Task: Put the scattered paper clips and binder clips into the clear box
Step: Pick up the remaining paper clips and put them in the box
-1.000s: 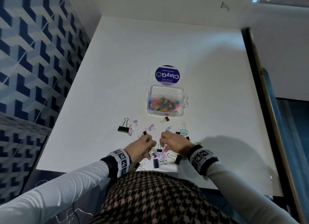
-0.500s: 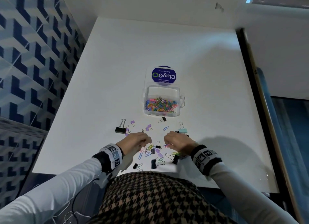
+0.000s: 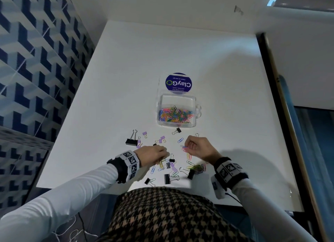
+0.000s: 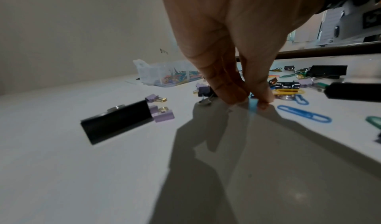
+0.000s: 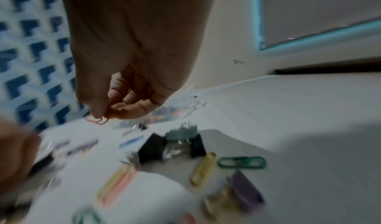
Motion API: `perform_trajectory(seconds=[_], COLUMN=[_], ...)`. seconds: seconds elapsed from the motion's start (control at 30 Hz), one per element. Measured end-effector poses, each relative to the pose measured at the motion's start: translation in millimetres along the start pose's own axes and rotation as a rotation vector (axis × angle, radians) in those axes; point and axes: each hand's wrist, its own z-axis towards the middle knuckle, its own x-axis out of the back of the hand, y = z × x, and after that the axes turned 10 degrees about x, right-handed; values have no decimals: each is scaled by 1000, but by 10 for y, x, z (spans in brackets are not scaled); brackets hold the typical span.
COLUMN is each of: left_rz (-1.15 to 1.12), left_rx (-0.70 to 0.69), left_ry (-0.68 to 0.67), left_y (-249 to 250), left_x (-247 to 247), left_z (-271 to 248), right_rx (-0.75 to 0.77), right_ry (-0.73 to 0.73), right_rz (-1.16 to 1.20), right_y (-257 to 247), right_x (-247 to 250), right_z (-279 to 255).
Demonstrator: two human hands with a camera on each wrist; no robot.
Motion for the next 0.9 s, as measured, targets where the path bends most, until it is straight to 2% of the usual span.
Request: perform_trajectory(seconds=[0.1,0.2,0.23,0.4,0.5,0.57,0.67,0.73,0.77,0.83,0.9], left_rz=[-6,-248,-337,-436,-402,-391,-414,-428,-406,-257,-84], left_rx=[-18,39,50,130,166,265,428,367,282,102,1], left_ry=[13,23,67,213,281,330,418,428,416,293,170], left_y=[-79,-101,-118,-343,-359,-401,-508,-497,-471,-398,-308], left_x=[-63,-56,-37,21,76,35,-2,-19,-37,-76,-106], left_z=[-1,-35,-45,-82,-129,-136,-129,-167,-183,-223,-220], right_rx=[-73,-130,-145,-210,-216,-202,-57,54,110,200,244], right_ry=[180,346,395,496,429,380,406,393,319,48,-204], right_rz=[108,137,146,58,-53,-153,-301,-319,-321,-406,-581], right_y=[-93,-192,-219,-272,-225,-197,-234,-304,-327,-332,-254], right_x=[127,250,288,414,423,398,337,270,219,85,-41], right_z=[99,344,451,973,1127,1107,913,739,651,502,434])
